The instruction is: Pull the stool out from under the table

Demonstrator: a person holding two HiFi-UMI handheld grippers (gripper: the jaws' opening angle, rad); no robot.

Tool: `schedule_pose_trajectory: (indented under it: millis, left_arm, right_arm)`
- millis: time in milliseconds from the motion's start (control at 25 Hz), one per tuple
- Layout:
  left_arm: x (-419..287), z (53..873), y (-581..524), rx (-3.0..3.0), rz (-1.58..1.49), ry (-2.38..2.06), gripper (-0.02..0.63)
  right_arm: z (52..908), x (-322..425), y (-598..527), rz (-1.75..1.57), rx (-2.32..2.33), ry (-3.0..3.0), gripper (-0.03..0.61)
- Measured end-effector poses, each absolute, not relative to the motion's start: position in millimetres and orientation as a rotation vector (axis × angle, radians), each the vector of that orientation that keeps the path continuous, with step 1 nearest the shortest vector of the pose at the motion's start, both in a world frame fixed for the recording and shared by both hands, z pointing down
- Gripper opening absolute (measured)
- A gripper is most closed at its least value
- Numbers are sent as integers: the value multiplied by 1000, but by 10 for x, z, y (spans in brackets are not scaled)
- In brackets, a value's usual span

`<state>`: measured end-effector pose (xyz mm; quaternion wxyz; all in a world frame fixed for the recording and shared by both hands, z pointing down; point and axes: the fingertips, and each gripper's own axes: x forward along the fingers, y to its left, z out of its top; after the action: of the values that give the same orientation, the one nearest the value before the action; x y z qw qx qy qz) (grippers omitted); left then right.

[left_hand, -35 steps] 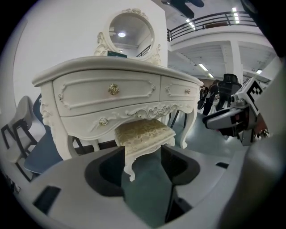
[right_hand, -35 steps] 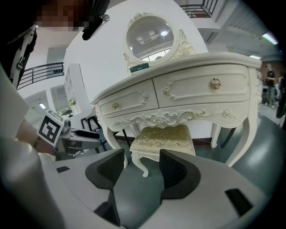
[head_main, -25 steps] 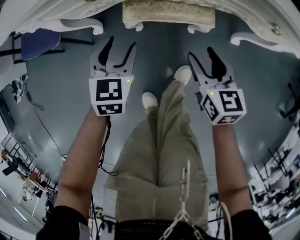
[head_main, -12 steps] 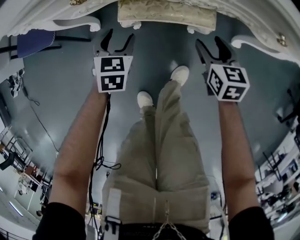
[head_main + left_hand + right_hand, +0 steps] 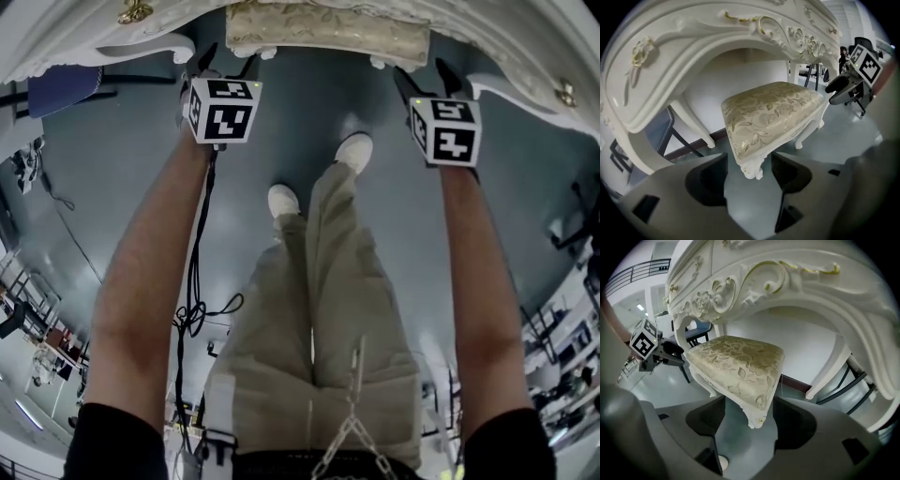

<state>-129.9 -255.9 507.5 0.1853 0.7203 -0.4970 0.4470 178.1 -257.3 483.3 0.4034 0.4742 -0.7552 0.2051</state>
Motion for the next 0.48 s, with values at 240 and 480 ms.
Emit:
schedule_pose_trajectory:
  millis: [240, 480]
  left_arm:
    - [-1229, 5167, -2771, 2043, 1341, -1350, 274]
    - [-1248, 5183, -2810, 2073, 1347, -1345, 278]
  right_arm:
    - [4965, 1684, -2737, 497, 1127, -1873, 295]
    - [5010, 1584, -2812, 498, 1114, -1864, 295]
